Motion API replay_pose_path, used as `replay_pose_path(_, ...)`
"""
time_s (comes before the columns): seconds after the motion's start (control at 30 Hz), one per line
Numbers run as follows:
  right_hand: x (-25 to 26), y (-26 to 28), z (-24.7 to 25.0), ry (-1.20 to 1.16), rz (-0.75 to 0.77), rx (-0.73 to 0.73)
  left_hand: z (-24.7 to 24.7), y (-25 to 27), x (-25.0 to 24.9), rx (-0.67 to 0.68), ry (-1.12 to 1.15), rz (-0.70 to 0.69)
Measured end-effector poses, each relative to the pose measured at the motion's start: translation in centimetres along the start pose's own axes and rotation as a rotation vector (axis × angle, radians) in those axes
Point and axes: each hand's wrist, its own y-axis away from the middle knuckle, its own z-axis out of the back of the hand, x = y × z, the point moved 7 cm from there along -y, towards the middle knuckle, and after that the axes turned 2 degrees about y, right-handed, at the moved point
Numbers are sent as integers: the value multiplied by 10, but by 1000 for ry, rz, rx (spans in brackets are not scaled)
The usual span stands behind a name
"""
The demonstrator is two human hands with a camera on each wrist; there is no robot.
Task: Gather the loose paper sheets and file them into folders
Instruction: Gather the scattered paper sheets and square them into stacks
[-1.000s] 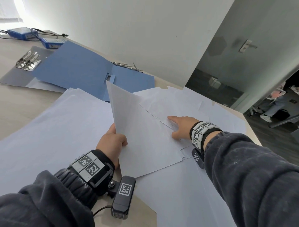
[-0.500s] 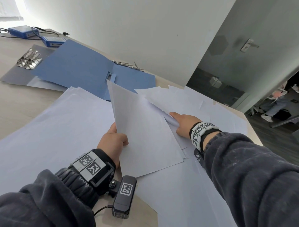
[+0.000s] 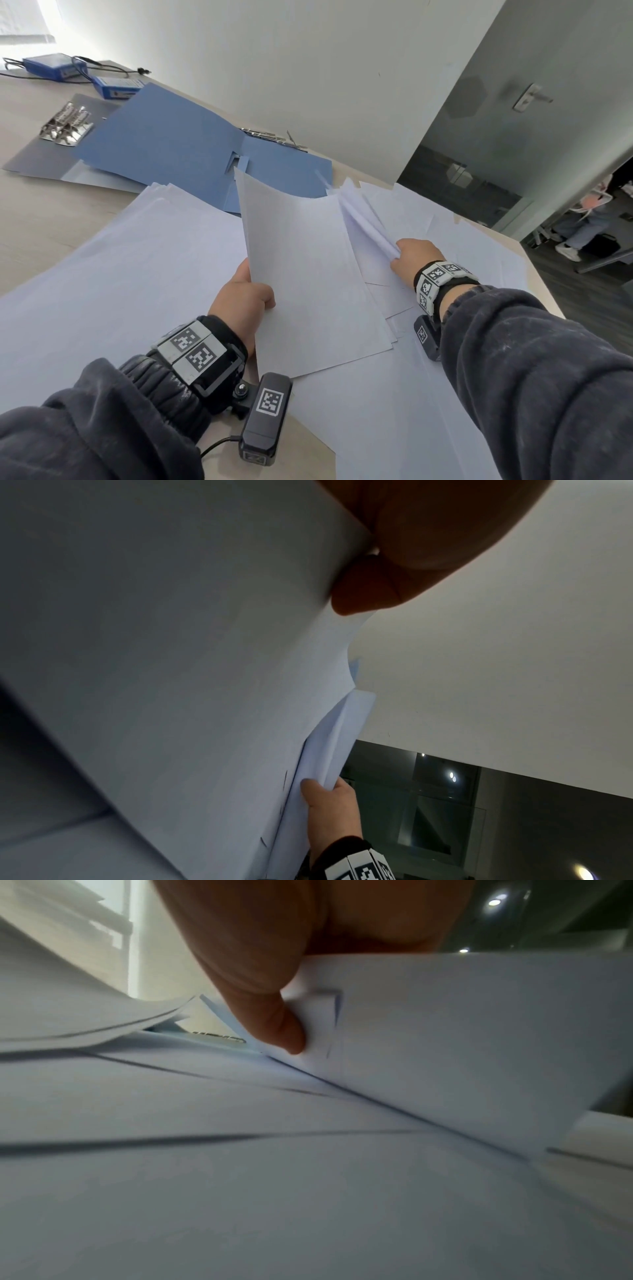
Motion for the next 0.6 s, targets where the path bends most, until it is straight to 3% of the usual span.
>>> replay_pose_path(0.13,-23,11,14,-235,-124,-109,-2,1,-1,6,5,-5)
replay_pose_path(0.23,-26,26,22,-346,-132,-140,-4,3,-2,17,29,-6)
replay_pose_path(0.6,88,129,19,-339,259,185,-13,13,-12,50,44,-55)
